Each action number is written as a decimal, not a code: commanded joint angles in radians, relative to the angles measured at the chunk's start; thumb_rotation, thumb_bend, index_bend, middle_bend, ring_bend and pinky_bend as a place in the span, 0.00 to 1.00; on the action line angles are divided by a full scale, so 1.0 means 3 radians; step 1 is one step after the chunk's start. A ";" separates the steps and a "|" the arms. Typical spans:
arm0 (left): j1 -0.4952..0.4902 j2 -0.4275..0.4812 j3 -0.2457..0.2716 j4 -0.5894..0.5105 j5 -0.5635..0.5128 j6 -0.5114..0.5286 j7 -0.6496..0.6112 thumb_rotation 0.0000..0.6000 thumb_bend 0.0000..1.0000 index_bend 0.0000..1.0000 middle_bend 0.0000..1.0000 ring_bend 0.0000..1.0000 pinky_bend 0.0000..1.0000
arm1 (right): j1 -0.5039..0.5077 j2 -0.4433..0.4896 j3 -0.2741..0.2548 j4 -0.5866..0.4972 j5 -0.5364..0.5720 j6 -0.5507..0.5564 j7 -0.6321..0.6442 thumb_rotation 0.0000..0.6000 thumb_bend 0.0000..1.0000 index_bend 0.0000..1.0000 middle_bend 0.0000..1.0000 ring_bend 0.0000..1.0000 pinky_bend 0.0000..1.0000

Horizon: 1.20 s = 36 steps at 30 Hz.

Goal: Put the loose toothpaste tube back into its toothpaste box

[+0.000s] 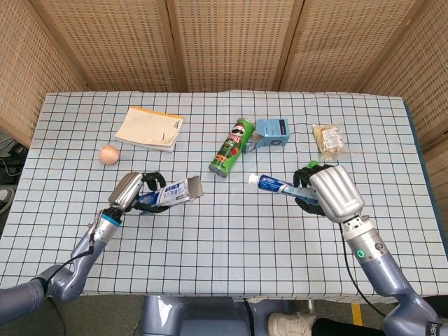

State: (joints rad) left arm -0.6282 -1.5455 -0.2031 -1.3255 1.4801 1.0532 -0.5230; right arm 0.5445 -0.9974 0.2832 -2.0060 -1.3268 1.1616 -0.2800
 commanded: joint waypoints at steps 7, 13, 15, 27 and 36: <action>-0.0187 -0.0097 -0.0108 0.0057 -0.0051 -0.0020 -0.0083 1.00 0.11 0.68 0.54 0.56 0.50 | 0.0275 0.0397 0.0298 -0.0388 0.0321 -0.0353 0.0220 1.00 0.64 0.69 0.66 0.62 0.70; -0.0285 -0.0129 -0.0135 0.0104 -0.0103 -0.0086 -0.0073 1.00 0.11 0.68 0.55 0.56 0.50 | 0.0547 0.0450 0.0405 -0.0520 0.0530 -0.0601 0.0186 1.00 0.64 0.69 0.66 0.62 0.70; -0.0304 -0.0135 -0.0121 0.0105 -0.0097 -0.0096 -0.0077 1.00 0.10 0.68 0.54 0.56 0.50 | 0.0620 0.0431 0.0413 -0.0535 0.0609 -0.0627 0.0116 1.00 0.64 0.69 0.66 0.62 0.70; -0.0292 -0.0076 -0.0015 0.0085 -0.0025 -0.0003 -0.0182 1.00 0.11 0.68 0.54 0.56 0.50 | 0.0868 0.0340 0.0369 -0.0584 0.0938 -0.0578 -0.0236 1.00 0.63 0.69 0.66 0.62 0.70; -0.0319 -0.0045 0.0034 0.0014 0.0019 0.0029 -0.0207 1.00 0.10 0.68 0.54 0.56 0.50 | 0.1009 0.0272 0.0264 -0.0663 0.1010 -0.0571 -0.0463 1.00 0.63 0.69 0.66 0.62 0.70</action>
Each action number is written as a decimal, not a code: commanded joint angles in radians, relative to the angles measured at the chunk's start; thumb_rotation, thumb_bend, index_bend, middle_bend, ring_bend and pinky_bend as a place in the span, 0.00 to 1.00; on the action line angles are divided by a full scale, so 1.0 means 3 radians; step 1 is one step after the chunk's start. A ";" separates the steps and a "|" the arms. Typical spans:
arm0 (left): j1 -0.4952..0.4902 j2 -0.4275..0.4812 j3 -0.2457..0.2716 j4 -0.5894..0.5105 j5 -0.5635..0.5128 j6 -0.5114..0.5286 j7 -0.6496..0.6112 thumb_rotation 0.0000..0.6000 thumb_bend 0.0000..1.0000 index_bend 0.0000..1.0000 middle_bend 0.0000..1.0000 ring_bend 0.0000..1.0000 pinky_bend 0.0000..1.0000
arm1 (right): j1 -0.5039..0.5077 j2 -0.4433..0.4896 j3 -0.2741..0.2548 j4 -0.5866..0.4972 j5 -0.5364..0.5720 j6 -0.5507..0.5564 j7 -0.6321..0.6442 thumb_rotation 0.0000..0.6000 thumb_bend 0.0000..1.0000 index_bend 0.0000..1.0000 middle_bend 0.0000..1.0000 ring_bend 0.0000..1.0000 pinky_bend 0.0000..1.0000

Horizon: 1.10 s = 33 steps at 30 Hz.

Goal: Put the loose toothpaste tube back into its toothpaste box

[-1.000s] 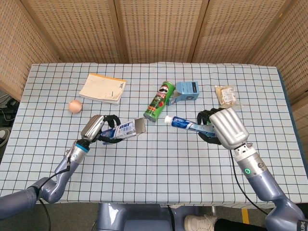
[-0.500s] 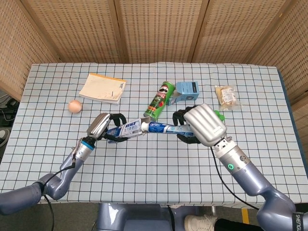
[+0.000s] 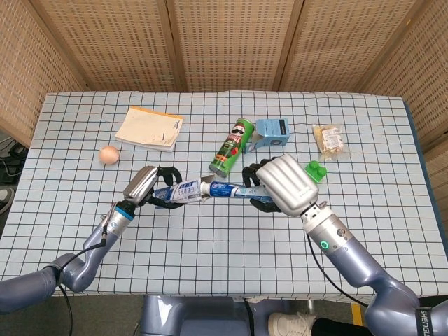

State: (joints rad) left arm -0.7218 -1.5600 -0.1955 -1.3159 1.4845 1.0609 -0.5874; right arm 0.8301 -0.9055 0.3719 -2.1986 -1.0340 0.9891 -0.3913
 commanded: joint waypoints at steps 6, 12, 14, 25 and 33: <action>-0.0036 -0.0001 0.0039 -0.0087 0.0016 -0.0020 0.0034 1.00 0.10 0.68 0.54 0.56 0.50 | 0.0177 -0.0101 -0.0070 -0.0035 0.0135 0.0027 -0.0296 1.00 0.62 0.69 0.66 0.62 0.70; -0.0062 -0.0054 0.0043 -0.0151 -0.0002 -0.0019 0.0054 1.00 0.11 0.68 0.54 0.56 0.50 | 0.0379 -0.0179 -0.0157 -0.0079 0.0329 0.0049 -0.0703 1.00 0.62 0.69 0.66 0.62 0.70; -0.0077 -0.0094 0.0053 -0.0153 -0.0009 -0.0036 0.0063 1.00 0.11 0.68 0.54 0.56 0.50 | 0.0493 -0.0219 -0.0191 -0.0095 0.0389 0.0052 -0.0933 1.00 0.62 0.69 0.66 0.62 0.70; -0.0109 -0.0351 -0.0008 -0.0177 -0.0114 -0.0021 -0.0163 1.00 0.11 0.69 0.55 0.56 0.50 | 0.0818 -0.0525 -0.0275 -0.0188 0.0336 0.0487 -0.1797 1.00 0.17 0.19 0.26 0.38 0.57; -0.0106 -0.0561 -0.0119 -0.0132 -0.0189 0.0076 -0.0488 1.00 0.12 0.72 0.56 0.56 0.50 | 0.0820 -0.0449 -0.0306 -0.0301 0.0082 0.0771 -0.2169 1.00 0.06 0.02 0.03 0.10 0.20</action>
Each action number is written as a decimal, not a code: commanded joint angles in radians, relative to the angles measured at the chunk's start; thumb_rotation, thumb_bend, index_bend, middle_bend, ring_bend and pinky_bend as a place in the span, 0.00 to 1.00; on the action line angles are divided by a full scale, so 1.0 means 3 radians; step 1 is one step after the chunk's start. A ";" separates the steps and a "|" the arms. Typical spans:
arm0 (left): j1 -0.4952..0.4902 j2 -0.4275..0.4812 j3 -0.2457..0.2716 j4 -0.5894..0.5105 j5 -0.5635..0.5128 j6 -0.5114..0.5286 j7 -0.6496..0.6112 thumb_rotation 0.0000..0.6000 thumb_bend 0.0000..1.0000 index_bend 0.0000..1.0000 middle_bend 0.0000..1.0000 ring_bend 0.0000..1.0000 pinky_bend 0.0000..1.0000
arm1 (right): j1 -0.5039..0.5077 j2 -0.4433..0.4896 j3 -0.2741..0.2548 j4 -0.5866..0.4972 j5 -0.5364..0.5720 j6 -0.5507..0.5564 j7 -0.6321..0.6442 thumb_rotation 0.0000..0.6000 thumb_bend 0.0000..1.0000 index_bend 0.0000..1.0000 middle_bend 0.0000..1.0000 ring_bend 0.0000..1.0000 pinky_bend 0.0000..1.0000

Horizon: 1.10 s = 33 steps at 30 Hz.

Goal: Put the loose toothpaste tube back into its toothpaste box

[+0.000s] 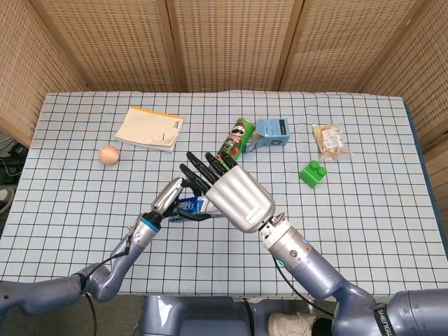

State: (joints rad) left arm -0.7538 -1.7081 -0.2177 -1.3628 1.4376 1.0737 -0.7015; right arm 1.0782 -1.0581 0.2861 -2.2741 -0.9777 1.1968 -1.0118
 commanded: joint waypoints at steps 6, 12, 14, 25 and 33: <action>0.0027 -0.0136 -0.0063 0.0087 -0.0023 0.0116 -0.0235 1.00 0.13 0.73 0.57 0.56 0.50 | -0.0193 0.0267 -0.0025 -0.0019 -0.0270 0.0286 -0.0044 1.00 0.06 0.02 0.03 0.10 0.18; 0.0110 -0.0028 -0.0018 0.0063 0.0062 0.0232 -0.0382 1.00 0.13 0.73 0.57 0.56 0.50 | -0.0555 0.0465 -0.0128 0.0394 -0.0601 0.0348 0.0612 1.00 0.06 0.02 0.03 0.10 0.15; 0.0133 0.0020 0.0007 0.0059 0.0100 0.0264 -0.0411 1.00 0.13 0.73 0.57 0.56 0.50 | -0.0654 0.0482 -0.0178 0.0567 -0.0782 0.0367 0.0826 1.00 0.06 0.02 0.04 0.10 0.13; 0.0276 0.0495 0.0369 0.0321 0.0326 0.0204 -0.0196 1.00 0.14 0.73 0.57 0.56 0.50 | -0.1465 0.0047 -0.0700 0.2016 -0.1289 0.0508 0.2631 1.00 0.03 0.03 0.04 0.10 0.10; 0.0356 0.0478 0.0562 0.0676 0.0352 0.0121 -0.0090 1.00 0.15 0.73 0.57 0.56 0.50 | -0.1845 -0.0572 -0.0996 0.2996 -0.1613 0.0599 0.3278 1.00 0.00 0.03 0.04 0.10 0.05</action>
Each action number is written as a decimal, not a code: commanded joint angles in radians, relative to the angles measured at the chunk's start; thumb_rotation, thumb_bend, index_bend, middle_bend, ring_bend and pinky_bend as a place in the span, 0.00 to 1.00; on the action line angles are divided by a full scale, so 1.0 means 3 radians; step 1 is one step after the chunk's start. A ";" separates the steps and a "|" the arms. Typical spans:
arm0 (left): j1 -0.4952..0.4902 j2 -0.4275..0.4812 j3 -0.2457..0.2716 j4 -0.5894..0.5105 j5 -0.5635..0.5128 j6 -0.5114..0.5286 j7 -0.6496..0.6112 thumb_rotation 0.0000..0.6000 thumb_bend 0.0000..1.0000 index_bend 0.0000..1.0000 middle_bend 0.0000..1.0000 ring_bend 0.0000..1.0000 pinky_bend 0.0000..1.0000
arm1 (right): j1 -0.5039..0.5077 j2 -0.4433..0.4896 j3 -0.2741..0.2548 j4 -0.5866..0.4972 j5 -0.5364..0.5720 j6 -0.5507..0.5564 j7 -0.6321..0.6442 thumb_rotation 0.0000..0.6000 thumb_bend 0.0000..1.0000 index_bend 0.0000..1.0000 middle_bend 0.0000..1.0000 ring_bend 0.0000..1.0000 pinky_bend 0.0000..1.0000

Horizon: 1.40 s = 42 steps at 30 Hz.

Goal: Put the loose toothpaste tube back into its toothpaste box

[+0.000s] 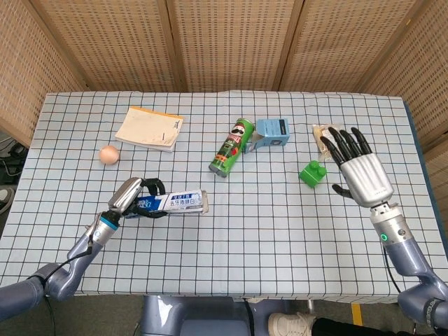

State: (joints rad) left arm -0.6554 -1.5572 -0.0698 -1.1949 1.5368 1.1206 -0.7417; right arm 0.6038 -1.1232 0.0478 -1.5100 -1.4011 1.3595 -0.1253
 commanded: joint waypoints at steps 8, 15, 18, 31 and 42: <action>0.0056 -0.0272 0.0183 0.0602 -0.0002 -0.0191 0.0076 1.00 0.15 0.73 0.57 0.56 0.50 | -0.0472 -0.0716 -0.0272 0.0931 -0.0336 0.0120 0.0692 1.00 0.00 0.03 0.04 0.09 0.04; 0.0058 -0.0474 0.0229 0.0933 0.0019 -0.0244 -0.0013 1.00 0.10 0.66 0.51 0.47 0.40 | -0.0528 -0.0797 -0.0235 0.1078 -0.0406 0.0129 0.0803 1.00 0.00 0.03 0.04 0.09 0.04; 0.0038 -0.0470 0.0273 0.0959 0.0054 -0.0297 -0.0079 1.00 0.01 0.46 0.29 0.18 0.17 | -0.0546 -0.0790 -0.0208 0.1076 -0.0419 0.0129 0.0821 1.00 0.00 0.03 0.04 0.09 0.04; 0.0254 0.0036 0.0205 0.0411 0.0139 0.0345 -0.0076 1.00 0.00 0.00 0.00 0.00 0.00 | -0.0754 -0.0622 -0.0130 0.0796 -0.0468 0.0335 0.0865 1.00 0.00 0.03 0.04 0.09 0.03; 0.1176 0.0944 0.0134 -0.1461 -0.0776 0.1239 0.2746 1.00 0.00 0.00 0.00 0.00 0.00 | -0.1097 -0.0447 -0.0205 0.0443 -0.0443 0.0527 0.0577 1.00 0.00 0.00 0.00 0.00 0.00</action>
State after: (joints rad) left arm -0.4583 -1.4085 -0.0167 -1.3497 1.4579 1.3316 -0.2921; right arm 0.2786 -1.2599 -0.0120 -1.3751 -1.5323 1.5138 0.0506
